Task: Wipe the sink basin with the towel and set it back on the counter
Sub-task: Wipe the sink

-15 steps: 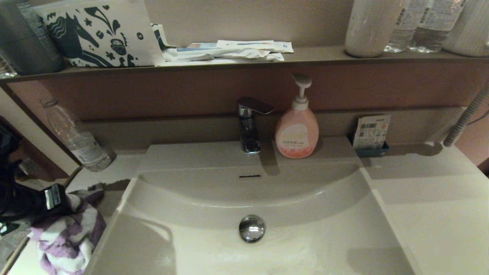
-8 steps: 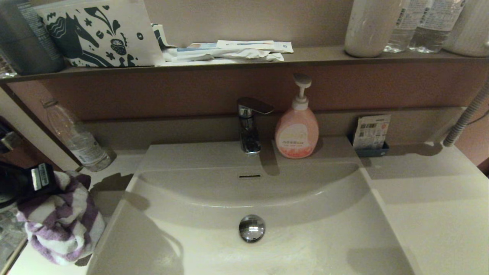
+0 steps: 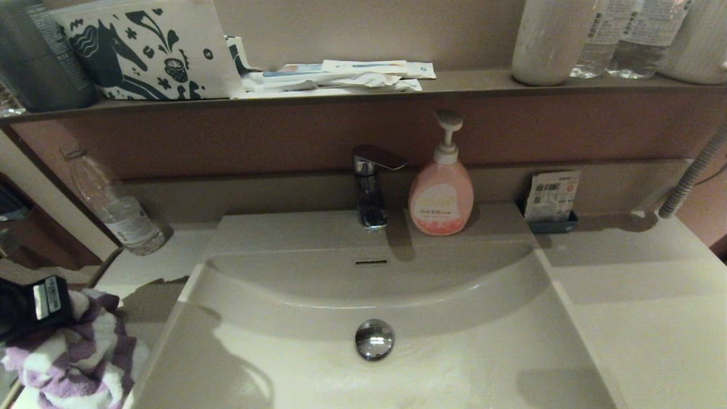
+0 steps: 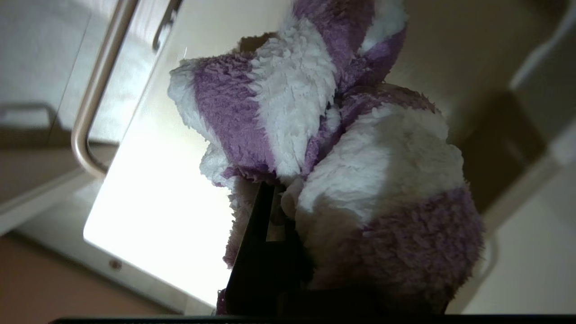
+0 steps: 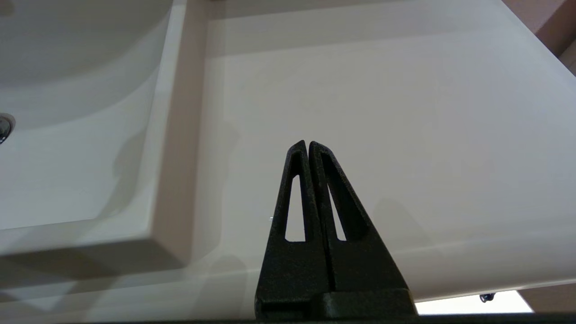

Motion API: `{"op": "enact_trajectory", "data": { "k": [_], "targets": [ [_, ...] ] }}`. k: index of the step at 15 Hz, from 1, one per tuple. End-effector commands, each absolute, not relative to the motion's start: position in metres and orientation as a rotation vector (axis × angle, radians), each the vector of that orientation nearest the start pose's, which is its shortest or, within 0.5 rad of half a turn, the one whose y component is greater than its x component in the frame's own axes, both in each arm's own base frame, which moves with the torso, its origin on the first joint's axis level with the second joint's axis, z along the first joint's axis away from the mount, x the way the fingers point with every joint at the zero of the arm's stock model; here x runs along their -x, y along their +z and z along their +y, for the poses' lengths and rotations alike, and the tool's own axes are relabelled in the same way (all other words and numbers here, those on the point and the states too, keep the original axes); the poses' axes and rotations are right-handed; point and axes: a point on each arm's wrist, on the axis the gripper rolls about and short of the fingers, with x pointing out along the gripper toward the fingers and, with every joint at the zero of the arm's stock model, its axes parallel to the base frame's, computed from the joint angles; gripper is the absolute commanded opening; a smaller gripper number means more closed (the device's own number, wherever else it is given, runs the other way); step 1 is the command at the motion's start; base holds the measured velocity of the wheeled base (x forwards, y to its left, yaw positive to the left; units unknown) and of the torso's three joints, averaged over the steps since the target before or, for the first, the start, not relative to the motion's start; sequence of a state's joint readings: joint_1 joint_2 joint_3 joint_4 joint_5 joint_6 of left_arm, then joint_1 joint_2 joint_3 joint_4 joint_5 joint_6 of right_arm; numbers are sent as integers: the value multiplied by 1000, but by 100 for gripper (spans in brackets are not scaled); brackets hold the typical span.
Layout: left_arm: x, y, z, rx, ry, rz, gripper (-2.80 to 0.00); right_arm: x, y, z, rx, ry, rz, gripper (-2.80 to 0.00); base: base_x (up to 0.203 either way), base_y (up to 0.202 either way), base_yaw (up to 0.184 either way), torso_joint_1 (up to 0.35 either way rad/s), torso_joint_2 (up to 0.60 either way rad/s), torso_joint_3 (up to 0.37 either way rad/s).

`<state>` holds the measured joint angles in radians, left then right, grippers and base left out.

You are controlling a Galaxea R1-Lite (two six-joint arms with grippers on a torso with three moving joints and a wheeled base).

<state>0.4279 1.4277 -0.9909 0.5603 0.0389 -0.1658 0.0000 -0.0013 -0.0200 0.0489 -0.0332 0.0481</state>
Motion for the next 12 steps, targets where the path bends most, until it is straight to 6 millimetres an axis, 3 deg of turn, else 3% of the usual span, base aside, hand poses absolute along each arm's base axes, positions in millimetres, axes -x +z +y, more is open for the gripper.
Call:
{"op": "enact_trajectory", "data": {
  "k": [1, 3, 4, 12],
  "targets": [
    [-174, 196, 86, 363, 536, 986, -280, 24, 76, -1, -48, -34, 29, -280, 0, 0, 0, 0, 0, 0],
    [-172, 198, 85, 364, 537, 973, -280, 24, 76, -1, -47, -34, 28, -280, 0, 0, 0, 0, 0, 0],
    [-171, 200, 85, 360, 535, 964, 0, 24, 76, -1, -49, -34, 28, -280, 0, 0, 0, 0, 0, 0],
    [-156, 214, 68, 297, 510, 918, 0, 24, 76, -1, -49, -34, 28, -280, 0, 0, 0, 0, 0, 0]
  ]
}}
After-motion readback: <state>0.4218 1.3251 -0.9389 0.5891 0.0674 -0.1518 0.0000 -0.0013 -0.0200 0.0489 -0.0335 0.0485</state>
